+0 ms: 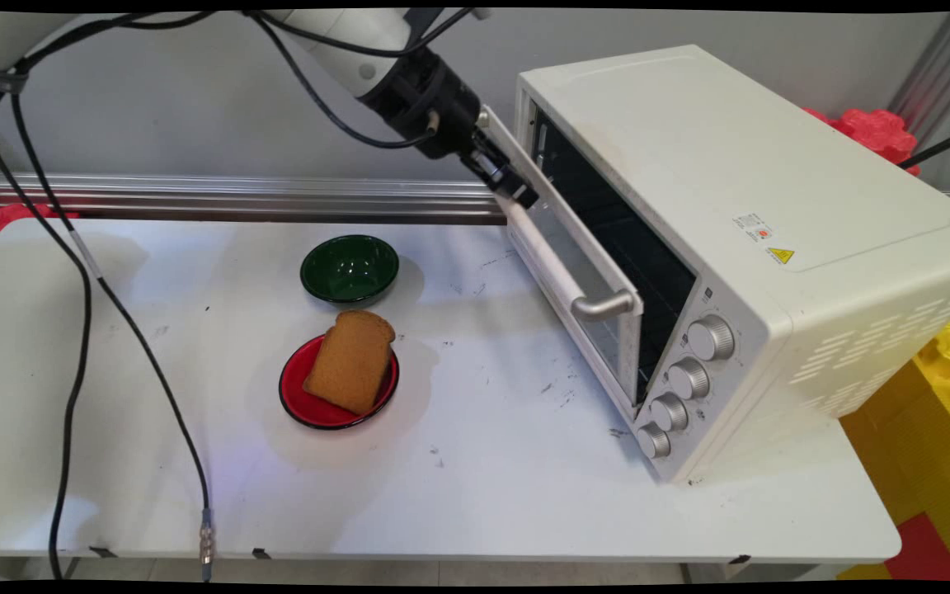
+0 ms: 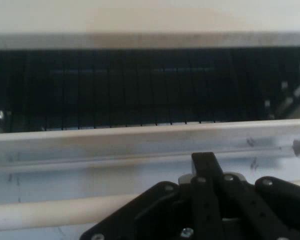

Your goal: Open the oven

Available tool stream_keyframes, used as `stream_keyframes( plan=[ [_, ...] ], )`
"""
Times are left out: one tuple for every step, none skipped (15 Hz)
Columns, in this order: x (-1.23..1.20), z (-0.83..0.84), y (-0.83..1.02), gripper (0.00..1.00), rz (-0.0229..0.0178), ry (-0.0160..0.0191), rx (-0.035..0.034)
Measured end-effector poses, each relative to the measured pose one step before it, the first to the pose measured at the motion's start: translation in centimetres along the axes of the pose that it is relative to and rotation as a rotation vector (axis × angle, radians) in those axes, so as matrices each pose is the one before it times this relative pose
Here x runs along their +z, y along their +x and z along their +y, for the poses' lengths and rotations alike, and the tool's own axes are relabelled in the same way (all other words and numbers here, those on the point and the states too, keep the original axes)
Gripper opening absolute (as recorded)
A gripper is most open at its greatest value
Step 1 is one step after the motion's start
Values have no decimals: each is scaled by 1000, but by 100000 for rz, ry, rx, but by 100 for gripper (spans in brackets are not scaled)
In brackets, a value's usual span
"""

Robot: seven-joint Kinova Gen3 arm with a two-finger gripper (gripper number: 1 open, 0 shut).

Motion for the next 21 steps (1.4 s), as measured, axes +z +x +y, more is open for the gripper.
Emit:
stream_keyframes(
  plan=[
    [-69,22,-242,0,-374,-127,-149],
    [-87,24,-342,0,-506,-161,-225],
    [-45,9,-256,0,-369,-64,-142],
    [-57,9,-376,0,-510,-90,-253],
    [-50,-6,-463,0,-566,2,-335],
    [-11,-28,-491,0,-566,53,-313],
    [14,-31,-410,0,-452,64,-264],
    [15,-22,-297,0,-263,74,-167],
    [39,-30,-430,0,-347,128,-229],
    [40,-21,-371,0,-233,123,-219],
    [52,-25,-378,0,-216,143,-222],
    [60,-25,-283,0,-110,105,-185],
    [129,-34,-512,0,-151,211,-255],
    [131,-28,-405,0,-90,151,-145],
    [187,-41,-702,0,-221,231,-328],
    [130,-29,-492,0,-158,158,-201],
    [107,-27,-407,0,-149,120,-165],
    [70,-8,-284,0,-133,77,-62],
    [88,-15,-414,0,-156,121,-100],
    [77,-4,-479,0,-152,134,-156],
    [94,-1,-452,0,-175,122,-84]
  ],
)
